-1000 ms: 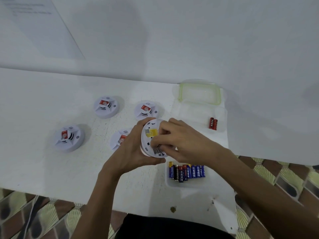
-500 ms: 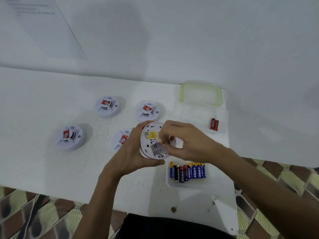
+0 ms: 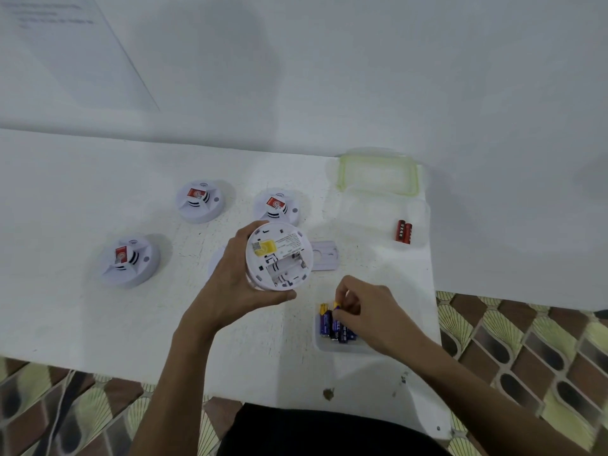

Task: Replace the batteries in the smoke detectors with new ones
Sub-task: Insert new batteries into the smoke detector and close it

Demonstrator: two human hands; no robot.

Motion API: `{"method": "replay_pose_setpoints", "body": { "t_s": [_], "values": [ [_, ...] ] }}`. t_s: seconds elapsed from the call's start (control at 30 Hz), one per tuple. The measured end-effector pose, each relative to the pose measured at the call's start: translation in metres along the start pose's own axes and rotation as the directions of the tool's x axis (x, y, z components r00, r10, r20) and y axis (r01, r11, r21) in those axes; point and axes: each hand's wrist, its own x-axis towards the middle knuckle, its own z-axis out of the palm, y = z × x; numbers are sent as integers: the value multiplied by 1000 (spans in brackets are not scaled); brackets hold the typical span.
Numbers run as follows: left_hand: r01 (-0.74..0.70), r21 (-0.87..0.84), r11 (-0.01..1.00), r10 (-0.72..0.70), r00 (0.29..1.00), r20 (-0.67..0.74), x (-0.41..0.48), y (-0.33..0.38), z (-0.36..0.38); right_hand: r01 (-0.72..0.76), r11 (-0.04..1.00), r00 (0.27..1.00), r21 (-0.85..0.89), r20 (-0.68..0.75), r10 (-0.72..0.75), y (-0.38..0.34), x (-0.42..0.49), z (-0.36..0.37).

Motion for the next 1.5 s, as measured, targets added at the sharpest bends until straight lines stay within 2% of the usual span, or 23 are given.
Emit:
{"method": "replay_pose_setpoints", "body": {
  "t_s": [0.13, 0.43, 0.57, 0.67, 0.77, 0.9, 1.0, 1.2, 1.33, 1.4, 1.5],
  "values": [
    [-5, 3, 1000, 5, 1000, -1, -1, -1, 2, -75, 996, 997, -44, -18, 75, 4, 3, 12],
    [-22, 15, 1000, 22, 1000, -14, -2, -4, 3, -48, 997, 999, -54, -12, 47, -8, 4, -15],
    [-29, 11, 1000, 29, 999, -13, -1, -4, 3, 4, 998, 990, -68, -142, -14, -17, 20, -58],
    [-33, 11, 999, 33, 999, -10, 0, -4, 3, -6, 970, 968, -242, -244, -54, -8, 44, -90],
    [-31, 15, 999, 31, 999, -10, 1, -4, 3, -63, 893, 973, -446, -227, -45, 11, 75, -113],
    [-31, 15, 999, 31, 999, -16, 0, -4, 2, -91, 653, 995, -752, -102, 21, 23, 103, -129],
    [-24, 26, 999, 25, 999, -27, -1, -6, 0, -66, 551, 996, -832, -20, 90, 25, 112, -130],
    [-5, 26, 1000, 6, 999, -34, -3, -9, 0, 15, 534, 988, -845, 94, 120, 29, 120, -133],
    [-8, 24, 1000, 9, 999, -36, 0, -6, 1, 93, 491, 994, -866, 111, 7, 35, 118, -135],
    [-7, 21, 1000, 8, 999, -31, 1, -6, 2, 105, 522, 994, -846, 92, -51, 41, 116, -135],
    [1, 12, 1000, 0, 1000, -28, 2, -7, 1, 114, 637, 993, -762, 63, -101, 48, 114, -133]
  ]
}}
